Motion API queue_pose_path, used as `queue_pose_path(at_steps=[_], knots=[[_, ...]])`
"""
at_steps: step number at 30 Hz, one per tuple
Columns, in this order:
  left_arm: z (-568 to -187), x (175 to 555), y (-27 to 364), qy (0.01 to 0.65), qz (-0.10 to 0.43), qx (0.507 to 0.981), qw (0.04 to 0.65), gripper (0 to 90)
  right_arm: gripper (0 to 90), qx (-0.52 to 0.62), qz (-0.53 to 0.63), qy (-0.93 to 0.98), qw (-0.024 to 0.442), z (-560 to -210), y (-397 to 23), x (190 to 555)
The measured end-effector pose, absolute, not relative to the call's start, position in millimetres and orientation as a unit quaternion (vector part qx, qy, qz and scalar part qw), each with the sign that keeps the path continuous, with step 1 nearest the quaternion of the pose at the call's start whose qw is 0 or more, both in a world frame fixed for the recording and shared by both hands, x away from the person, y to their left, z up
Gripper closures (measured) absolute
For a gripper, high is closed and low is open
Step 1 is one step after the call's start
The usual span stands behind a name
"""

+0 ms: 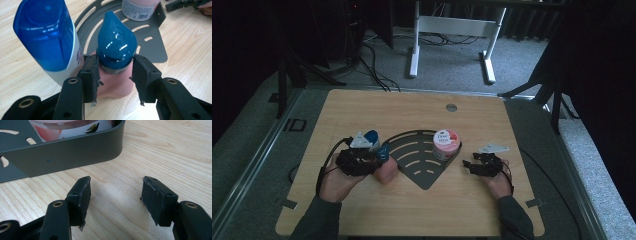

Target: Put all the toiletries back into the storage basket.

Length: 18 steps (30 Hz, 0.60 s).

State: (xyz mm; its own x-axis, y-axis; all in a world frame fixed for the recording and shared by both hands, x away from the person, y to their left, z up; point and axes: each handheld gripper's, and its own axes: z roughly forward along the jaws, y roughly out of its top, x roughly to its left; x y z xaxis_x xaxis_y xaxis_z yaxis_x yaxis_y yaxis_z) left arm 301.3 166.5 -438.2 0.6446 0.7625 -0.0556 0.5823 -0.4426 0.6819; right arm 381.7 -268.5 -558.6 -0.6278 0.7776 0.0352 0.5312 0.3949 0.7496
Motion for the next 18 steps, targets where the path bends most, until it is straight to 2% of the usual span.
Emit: queue_pose_path(at_steps=[18], knots=[[-428, 315, 159, 0.395, 0.117, 0.850, 0.329, 54.2, 40.1, 0.400, 0.380, 0.818, 0.161, -559, -269, 382]])
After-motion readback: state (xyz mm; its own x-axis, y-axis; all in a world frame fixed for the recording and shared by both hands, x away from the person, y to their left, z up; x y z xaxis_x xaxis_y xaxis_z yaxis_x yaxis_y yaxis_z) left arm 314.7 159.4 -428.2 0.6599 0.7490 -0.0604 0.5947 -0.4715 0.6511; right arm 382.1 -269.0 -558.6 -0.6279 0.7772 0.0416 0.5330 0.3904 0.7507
